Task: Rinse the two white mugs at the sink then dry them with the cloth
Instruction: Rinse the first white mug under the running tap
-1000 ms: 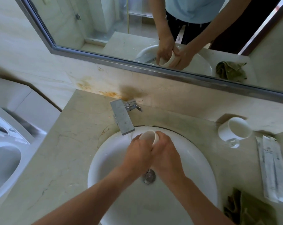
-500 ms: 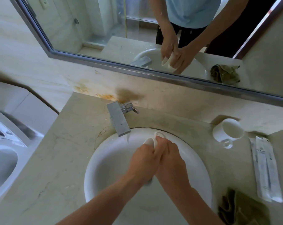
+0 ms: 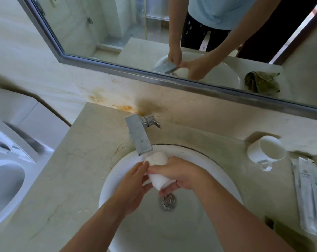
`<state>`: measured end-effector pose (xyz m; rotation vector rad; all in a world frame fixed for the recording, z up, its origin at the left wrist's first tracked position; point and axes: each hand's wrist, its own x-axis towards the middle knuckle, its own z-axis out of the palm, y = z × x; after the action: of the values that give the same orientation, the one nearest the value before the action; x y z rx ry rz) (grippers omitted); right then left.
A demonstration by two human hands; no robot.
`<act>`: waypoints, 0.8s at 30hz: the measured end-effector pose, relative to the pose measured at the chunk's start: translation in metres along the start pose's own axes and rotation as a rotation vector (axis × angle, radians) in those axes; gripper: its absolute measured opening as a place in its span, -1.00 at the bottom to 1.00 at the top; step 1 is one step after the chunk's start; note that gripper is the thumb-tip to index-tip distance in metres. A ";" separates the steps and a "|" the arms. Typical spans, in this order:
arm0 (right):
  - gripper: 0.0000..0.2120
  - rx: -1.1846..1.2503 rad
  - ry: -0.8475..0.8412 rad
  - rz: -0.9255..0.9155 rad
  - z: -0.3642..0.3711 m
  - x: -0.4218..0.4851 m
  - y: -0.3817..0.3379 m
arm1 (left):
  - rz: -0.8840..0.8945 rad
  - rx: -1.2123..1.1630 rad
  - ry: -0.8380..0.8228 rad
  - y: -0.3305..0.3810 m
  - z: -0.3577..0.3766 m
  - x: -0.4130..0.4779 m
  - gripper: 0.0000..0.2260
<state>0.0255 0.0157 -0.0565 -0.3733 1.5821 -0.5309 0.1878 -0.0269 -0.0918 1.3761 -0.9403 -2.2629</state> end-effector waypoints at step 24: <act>-0.28 -0.374 0.148 -0.277 0.017 0.010 -0.005 | -0.156 -0.031 -0.131 0.033 -0.030 0.003 -0.63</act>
<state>0.0411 0.0045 -0.0630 -0.8616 1.7871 -0.4790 0.2111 -0.0639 -0.0808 1.3446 -0.8604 -2.4987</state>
